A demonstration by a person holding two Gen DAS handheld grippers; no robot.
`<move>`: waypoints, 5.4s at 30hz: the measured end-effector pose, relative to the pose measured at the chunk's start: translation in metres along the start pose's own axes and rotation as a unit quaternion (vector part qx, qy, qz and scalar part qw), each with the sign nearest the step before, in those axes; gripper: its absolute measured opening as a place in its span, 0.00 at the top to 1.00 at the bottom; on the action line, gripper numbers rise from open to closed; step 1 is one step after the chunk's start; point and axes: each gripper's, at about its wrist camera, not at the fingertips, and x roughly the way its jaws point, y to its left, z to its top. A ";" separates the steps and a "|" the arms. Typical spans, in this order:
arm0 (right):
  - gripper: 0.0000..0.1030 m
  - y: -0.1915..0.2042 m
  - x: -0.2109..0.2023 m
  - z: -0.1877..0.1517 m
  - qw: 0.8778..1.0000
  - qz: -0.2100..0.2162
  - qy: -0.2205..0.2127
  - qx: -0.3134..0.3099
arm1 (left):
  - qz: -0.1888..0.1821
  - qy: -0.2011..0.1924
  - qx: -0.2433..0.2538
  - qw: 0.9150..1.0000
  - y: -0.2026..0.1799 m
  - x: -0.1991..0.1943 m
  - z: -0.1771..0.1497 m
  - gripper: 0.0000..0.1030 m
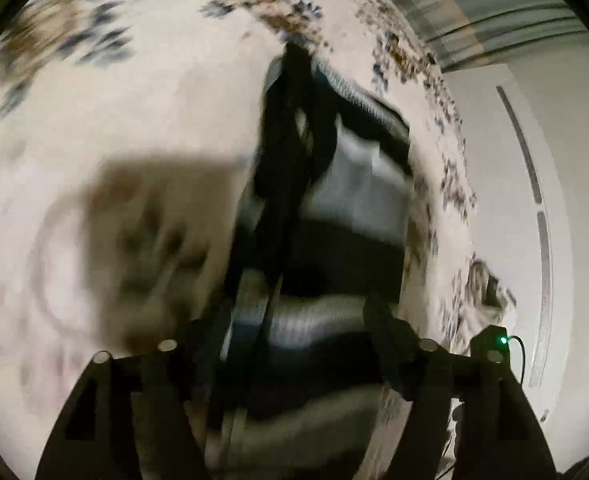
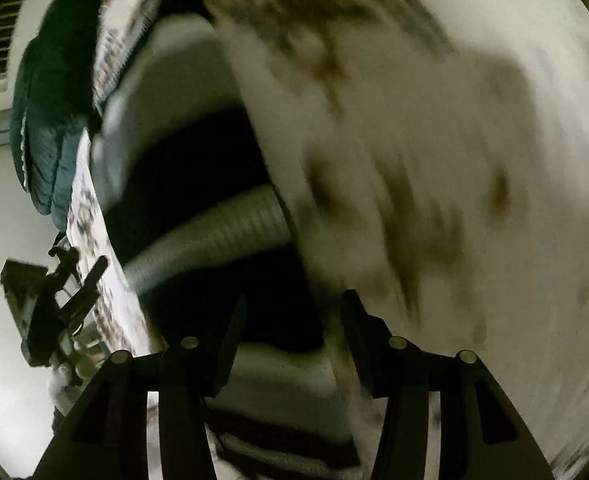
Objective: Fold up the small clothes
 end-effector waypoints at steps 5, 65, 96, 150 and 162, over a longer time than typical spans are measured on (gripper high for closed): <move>0.51 -0.033 0.033 -0.083 0.997 -0.004 0.073 0.014 | 0.045 0.038 -0.026 0.998 0.024 -0.018 -0.092 0.32; 0.89 0.051 -0.049 -0.119 0.970 0.201 -0.112 -0.076 | -0.146 -0.094 -0.044 0.984 -0.037 -0.060 -0.079 0.90; 0.32 0.146 -0.070 0.191 0.978 0.032 -0.162 -0.127 | -0.098 -0.141 -0.028 0.985 -0.010 -0.007 0.141 0.32; 0.51 -0.051 0.005 -0.022 0.994 0.055 -0.057 0.080 | -0.087 -0.015 -0.100 0.991 0.015 0.048 -0.017 0.25; 0.42 0.018 -0.070 0.040 0.984 -0.033 -0.130 -0.121 | 0.002 -0.101 -0.096 0.990 0.009 0.012 -0.030 0.25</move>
